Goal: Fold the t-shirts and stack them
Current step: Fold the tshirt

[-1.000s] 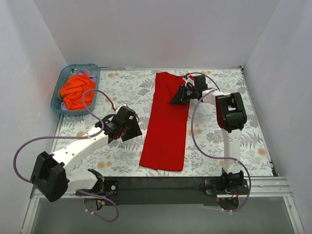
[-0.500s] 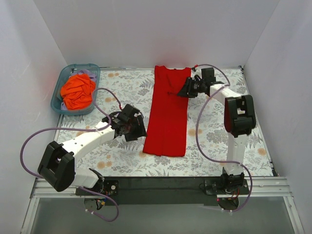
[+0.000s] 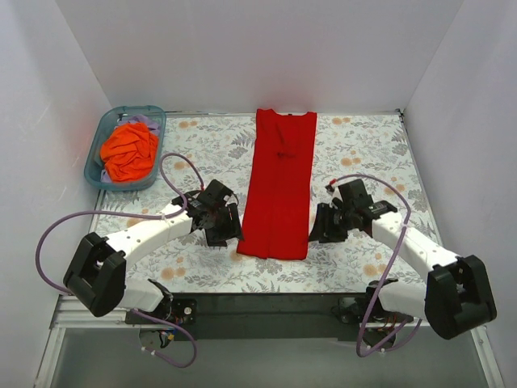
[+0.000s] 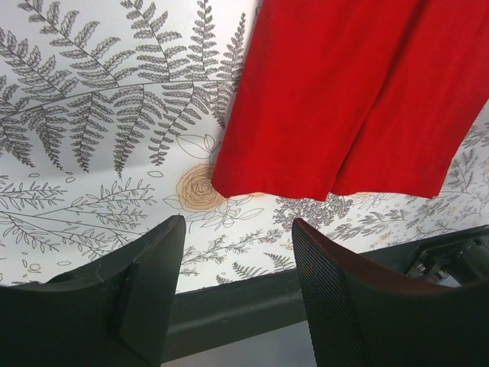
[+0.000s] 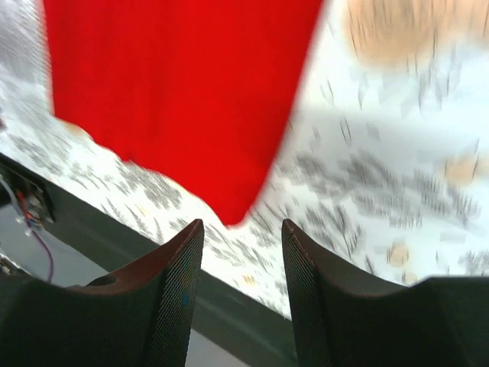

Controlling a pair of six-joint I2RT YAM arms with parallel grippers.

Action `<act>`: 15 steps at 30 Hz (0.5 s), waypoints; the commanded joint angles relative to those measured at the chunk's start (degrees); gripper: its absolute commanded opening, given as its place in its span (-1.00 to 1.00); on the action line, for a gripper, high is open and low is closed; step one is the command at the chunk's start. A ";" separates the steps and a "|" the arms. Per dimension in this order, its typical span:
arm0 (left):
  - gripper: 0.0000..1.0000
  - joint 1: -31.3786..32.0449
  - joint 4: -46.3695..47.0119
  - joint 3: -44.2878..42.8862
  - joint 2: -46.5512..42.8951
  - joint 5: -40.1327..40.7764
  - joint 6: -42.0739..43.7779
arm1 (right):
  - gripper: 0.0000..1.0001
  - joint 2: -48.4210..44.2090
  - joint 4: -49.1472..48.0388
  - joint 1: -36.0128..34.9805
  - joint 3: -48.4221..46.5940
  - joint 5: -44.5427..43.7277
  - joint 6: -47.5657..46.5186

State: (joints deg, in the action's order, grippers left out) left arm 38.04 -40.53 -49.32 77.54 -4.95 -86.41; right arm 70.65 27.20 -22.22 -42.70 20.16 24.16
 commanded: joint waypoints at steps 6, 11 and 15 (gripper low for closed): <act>0.13 0.72 -0.51 -0.34 2.08 -0.50 -1.21 | 0.04 -9.30 -2.84 -2.30 12.98 4.08 10.46; 0.12 0.72 0.63 -0.86 3.76 -0.32 -1.74 | 0.02 -9.57 -10.40 -3.45 16.76 3.74 16.17; 0.11 0.81 1.16 -0.69 4.29 -0.23 -2.36 | 0.01 -8.52 -14.27 -3.80 18.08 3.22 18.72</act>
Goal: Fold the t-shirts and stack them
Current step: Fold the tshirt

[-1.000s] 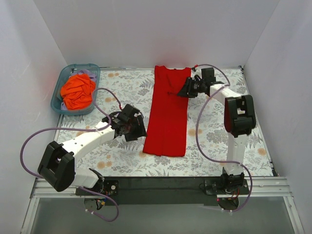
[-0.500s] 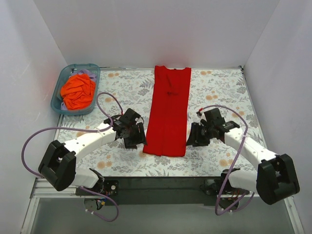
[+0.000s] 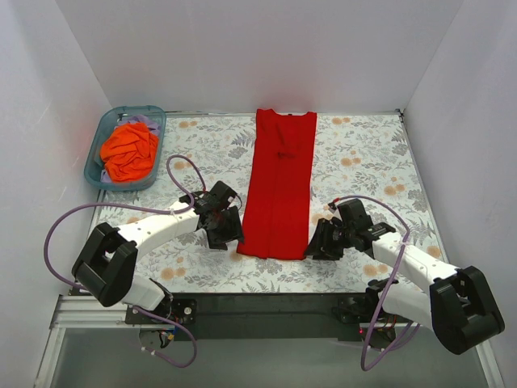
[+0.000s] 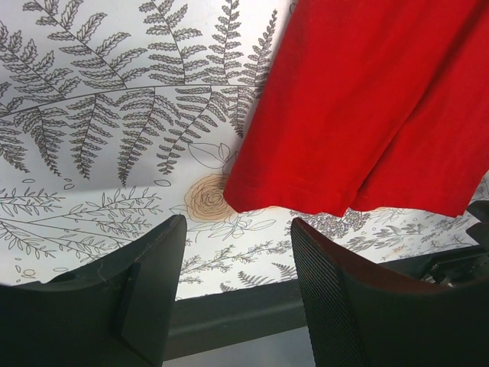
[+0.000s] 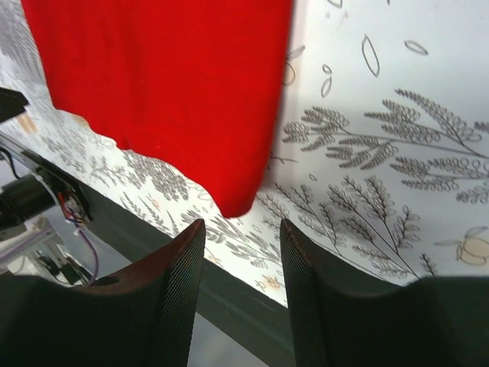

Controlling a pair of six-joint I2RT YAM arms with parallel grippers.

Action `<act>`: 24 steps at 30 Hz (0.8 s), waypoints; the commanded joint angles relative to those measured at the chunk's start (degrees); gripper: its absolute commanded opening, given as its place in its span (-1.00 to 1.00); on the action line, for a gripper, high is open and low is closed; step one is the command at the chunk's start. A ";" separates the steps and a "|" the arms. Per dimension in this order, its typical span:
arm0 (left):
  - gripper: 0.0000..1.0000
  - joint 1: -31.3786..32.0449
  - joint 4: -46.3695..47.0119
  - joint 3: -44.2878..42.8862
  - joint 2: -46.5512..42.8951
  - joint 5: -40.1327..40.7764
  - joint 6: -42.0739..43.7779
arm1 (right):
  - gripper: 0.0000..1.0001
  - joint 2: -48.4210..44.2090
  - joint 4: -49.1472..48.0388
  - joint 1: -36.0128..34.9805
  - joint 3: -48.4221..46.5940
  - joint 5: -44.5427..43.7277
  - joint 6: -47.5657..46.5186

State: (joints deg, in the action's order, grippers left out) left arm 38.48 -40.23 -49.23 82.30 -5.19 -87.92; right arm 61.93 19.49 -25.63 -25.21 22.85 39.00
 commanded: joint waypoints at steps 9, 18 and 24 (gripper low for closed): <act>0.08 0.63 1.47 -0.60 1.72 -0.35 -0.76 | -0.07 4.86 -9.64 -1.09 2.27 0.53 4.77; 0.07 0.98 2.17 -0.60 3.48 -0.61 -0.76 | -0.12 7.50 -11.40 -1.18 5.08 0.09 3.98; 0.07 0.98 2.26 -0.25 3.74 -0.61 -0.76 | -0.22 7.77 -11.22 -1.09 5.26 -0.44 3.71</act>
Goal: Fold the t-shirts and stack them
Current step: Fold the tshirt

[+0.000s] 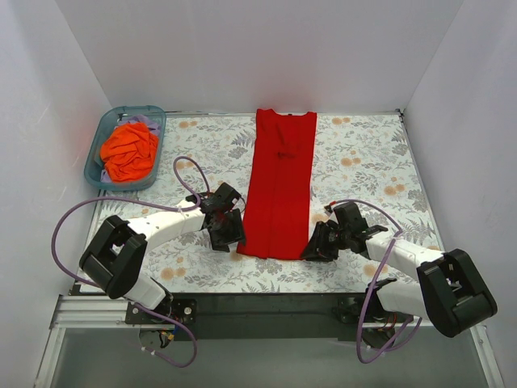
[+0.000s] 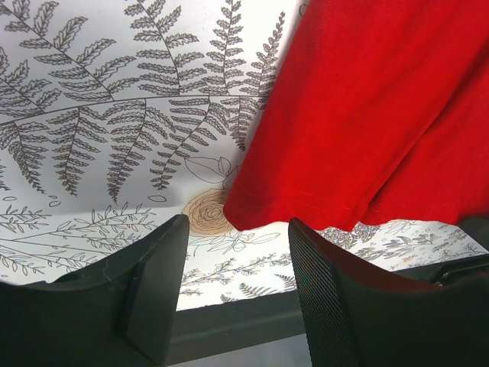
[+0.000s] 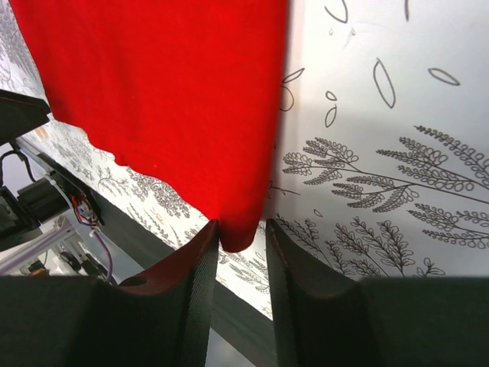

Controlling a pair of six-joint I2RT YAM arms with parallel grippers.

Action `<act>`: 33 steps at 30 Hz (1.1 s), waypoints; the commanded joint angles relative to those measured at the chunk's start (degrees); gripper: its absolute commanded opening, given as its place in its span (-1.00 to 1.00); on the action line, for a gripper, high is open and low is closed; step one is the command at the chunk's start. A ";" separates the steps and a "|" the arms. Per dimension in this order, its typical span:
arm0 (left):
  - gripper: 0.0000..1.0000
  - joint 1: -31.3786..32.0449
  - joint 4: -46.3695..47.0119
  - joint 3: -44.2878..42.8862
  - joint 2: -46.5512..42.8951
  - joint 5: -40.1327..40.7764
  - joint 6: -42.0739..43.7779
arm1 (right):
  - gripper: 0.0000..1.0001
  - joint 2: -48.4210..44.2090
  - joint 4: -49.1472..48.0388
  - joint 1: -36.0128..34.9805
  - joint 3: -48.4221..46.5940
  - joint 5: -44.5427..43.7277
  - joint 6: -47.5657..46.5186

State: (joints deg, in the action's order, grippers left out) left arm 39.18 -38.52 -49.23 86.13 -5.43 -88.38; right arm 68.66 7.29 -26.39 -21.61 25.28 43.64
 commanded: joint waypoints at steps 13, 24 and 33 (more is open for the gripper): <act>0.07 0.64 -0.06 -0.78 2.20 -1.16 0.05 | -0.97 -0.29 4.66 -0.24 0.95 -4.89 -2.68; -0.16 1.69 0.11 -2.18 6.16 -0.55 -0.04 | -0.97 0.07 3.96 -0.33 0.95 -4.01 -3.38; -1.00 3.01 -1.38 -1.83 8.10 -0.81 0.75 | -0.97 0.15 4.14 -0.33 -0.10 -2.17 -4.78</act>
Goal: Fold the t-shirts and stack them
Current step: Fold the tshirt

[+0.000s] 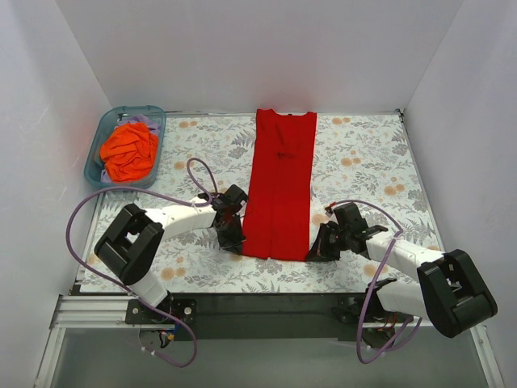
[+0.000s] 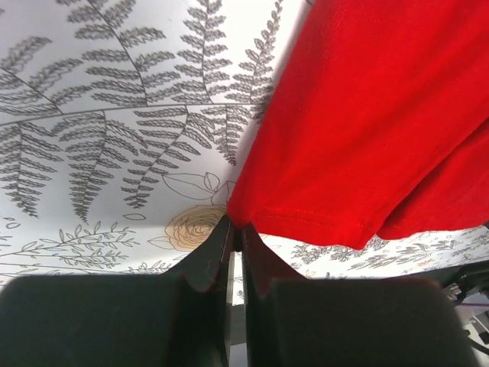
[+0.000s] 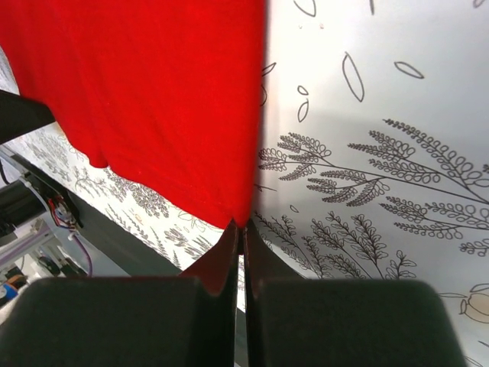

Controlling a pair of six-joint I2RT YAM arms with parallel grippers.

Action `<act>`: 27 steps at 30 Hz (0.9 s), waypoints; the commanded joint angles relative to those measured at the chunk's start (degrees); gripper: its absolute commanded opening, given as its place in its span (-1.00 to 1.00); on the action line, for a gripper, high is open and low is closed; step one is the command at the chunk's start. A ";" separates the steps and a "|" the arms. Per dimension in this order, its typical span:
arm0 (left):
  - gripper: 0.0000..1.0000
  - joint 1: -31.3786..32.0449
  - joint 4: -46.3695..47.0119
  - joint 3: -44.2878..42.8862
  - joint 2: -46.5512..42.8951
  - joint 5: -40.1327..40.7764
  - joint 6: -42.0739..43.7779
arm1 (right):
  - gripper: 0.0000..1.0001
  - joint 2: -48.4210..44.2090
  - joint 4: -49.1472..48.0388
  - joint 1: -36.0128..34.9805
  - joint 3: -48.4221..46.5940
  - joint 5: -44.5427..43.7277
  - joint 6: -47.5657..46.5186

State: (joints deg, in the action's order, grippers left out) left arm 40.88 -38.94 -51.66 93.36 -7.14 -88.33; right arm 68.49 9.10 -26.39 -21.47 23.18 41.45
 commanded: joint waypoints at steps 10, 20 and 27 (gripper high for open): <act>-1.00 15.35 -11.94 8.41 -14.32 -3.67 -7.19 | -0.97 -6.69 26.30 -2.78 -7.54 5.38 -12.71; -1.00 13.99 -12.57 2.63 -17.43 -4.37 -7.93 | -0.97 -11.46 30.01 -4.63 -10.06 5.39 -12.00; -1.00 -0.79 -10.29 -9.41 -10.67 1.24 1.04 | -0.97 4.71 30.01 -0.51 -29.74 -1.38 -19.21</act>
State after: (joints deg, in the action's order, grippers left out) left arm 44.58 -50.30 -56.27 81.78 -9.17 -92.27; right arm 69.63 40.21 -28.99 -43.53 25.23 26.79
